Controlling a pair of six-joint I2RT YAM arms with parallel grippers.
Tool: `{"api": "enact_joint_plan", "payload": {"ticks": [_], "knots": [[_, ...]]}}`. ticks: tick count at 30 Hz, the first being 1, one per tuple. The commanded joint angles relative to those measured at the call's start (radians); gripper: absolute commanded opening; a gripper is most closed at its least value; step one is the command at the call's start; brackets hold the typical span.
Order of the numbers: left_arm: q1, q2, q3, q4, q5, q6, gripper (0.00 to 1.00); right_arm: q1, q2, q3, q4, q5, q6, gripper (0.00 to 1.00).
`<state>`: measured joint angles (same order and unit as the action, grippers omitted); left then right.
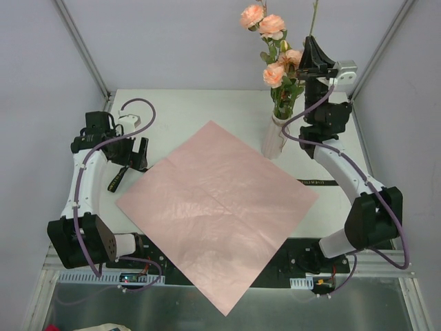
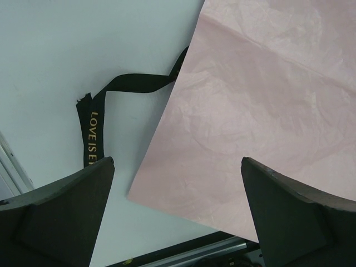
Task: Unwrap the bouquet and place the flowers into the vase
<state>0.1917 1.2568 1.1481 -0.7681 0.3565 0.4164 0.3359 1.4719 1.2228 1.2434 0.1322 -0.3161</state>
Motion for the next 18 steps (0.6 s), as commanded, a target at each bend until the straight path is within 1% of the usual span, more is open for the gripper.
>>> {"api": "enact_joint_plan", "payload": {"ticks": [1, 5, 9, 14, 18], "knots": [[0.012, 0.029, 0.058, -0.014, -0.001, 0.016, 0.97, -0.029, 0.027, 0.037, 0.201, -0.039, 0.055, 0.0], [0.012, 0.038, 0.073, -0.014, 0.001, 0.016, 0.97, -0.038, 0.082, 0.061, 0.251, -0.052, 0.052, 0.0], [0.012, 0.041, 0.087, -0.019, -0.007, 0.024, 0.97, -0.061, 0.134, 0.087, 0.289, -0.052, 0.087, 0.0], [0.012, 0.055, 0.113, -0.031, -0.019, 0.027, 0.97, -0.089, 0.198, 0.11, 0.291, -0.06, 0.152, 0.0], [0.011, 0.062, 0.119, -0.036, -0.022, 0.025, 0.97, -0.097, 0.231, 0.121, 0.291, -0.063, 0.17, 0.0]]}}
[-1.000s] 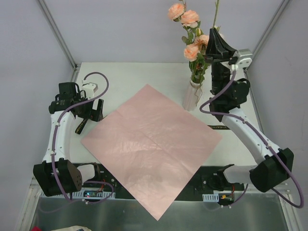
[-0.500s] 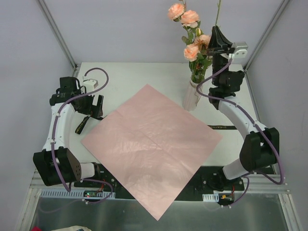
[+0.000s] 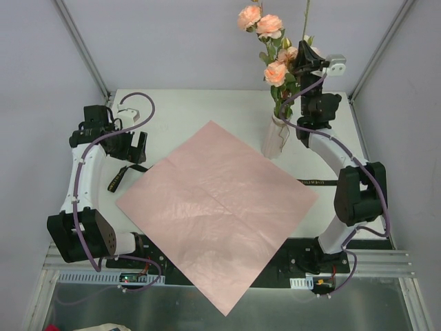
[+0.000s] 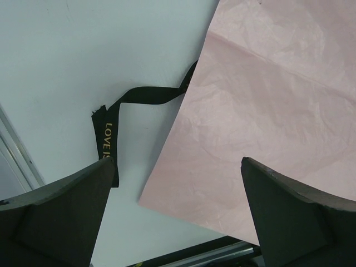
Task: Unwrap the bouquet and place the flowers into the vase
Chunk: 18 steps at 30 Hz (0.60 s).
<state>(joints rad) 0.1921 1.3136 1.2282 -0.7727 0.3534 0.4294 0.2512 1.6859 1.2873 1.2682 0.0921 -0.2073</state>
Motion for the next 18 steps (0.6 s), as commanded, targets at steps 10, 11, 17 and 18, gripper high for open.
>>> {"api": "enact_joint_plan", "payload": {"ticks": [10, 11, 17, 18], "knots": [[0.01, 0.003, 0.039, -0.045, -0.031, 0.031, 0.97, -0.017, 0.066, 0.124, 0.266, -0.04, 0.092, 0.0], [0.012, 0.001, 0.037, -0.046, -0.031, 0.034, 0.97, -0.017, 0.07, 0.127, 0.266, -0.041, 0.091, 0.0], [0.012, 0.004, 0.042, -0.053, -0.036, 0.04, 0.97, -0.017, 0.087, 0.127, 0.266, -0.054, 0.071, 0.0], [0.012, 0.007, 0.045, -0.054, -0.036, 0.039, 0.97, -0.017, 0.087, 0.121, 0.266, -0.058, 0.065, 0.01]]}}
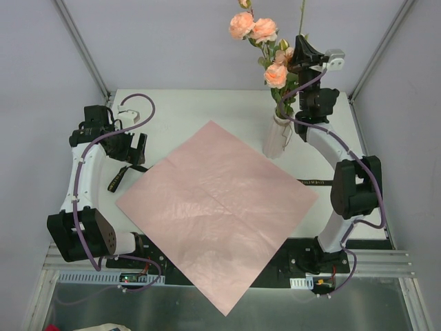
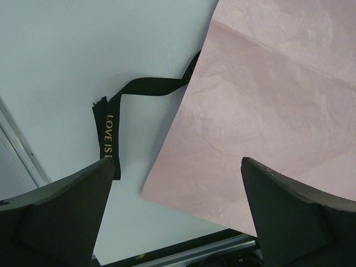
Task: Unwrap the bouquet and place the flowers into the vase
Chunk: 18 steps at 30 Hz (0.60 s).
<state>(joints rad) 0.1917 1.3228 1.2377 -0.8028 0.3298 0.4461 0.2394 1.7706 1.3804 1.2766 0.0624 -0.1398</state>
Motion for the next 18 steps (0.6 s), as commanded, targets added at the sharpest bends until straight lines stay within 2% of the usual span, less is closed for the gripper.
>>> {"api": "enact_joint_plan", "payload": {"ticks": [1, 18], "knots": [[0.012, -0.002, 0.037, -0.026, -0.011, 0.022, 0.97, -0.005, 0.001, 0.02, 0.256, -0.035, -0.01, 0.0], [0.012, -0.013, 0.059, -0.059, -0.025, 0.034, 0.97, 0.001, -0.039, -0.095, 0.257, -0.092, -0.078, 0.0]]}}
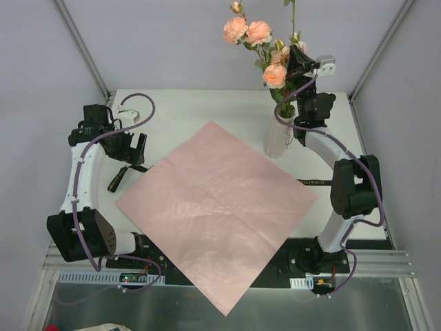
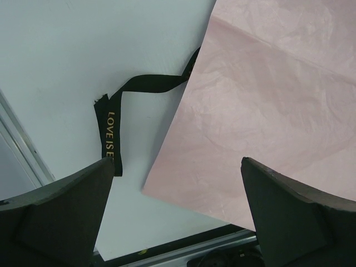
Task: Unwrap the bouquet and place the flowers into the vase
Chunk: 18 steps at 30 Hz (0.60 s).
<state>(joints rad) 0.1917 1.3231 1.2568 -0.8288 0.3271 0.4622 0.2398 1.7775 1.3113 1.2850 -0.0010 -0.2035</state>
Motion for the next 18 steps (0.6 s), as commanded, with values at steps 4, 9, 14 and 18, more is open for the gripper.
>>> {"api": "enact_joint_plan", "payload": {"ticks": [4, 9, 14, 18], "knots": [[0.012, -0.016, 0.046, -0.036, -0.014, 0.01, 0.97, 0.001, -0.104, -0.099, 0.251, -0.036, -0.007, 0.0], [0.012, -0.025, 0.047, -0.039, -0.006, 0.004, 0.97, 0.003, -0.194, -0.207, 0.249, -0.016, 0.003, 0.0], [0.012, -0.038, 0.043, -0.038, 0.009, -0.007, 0.97, 0.001, -0.259, -0.273, 0.249, -0.017, 0.001, 0.01], [0.012, -0.044, 0.036, -0.039, 0.012, -0.011, 0.97, 0.001, -0.314, -0.314, 0.249, -0.05, 0.016, 0.0]]}}
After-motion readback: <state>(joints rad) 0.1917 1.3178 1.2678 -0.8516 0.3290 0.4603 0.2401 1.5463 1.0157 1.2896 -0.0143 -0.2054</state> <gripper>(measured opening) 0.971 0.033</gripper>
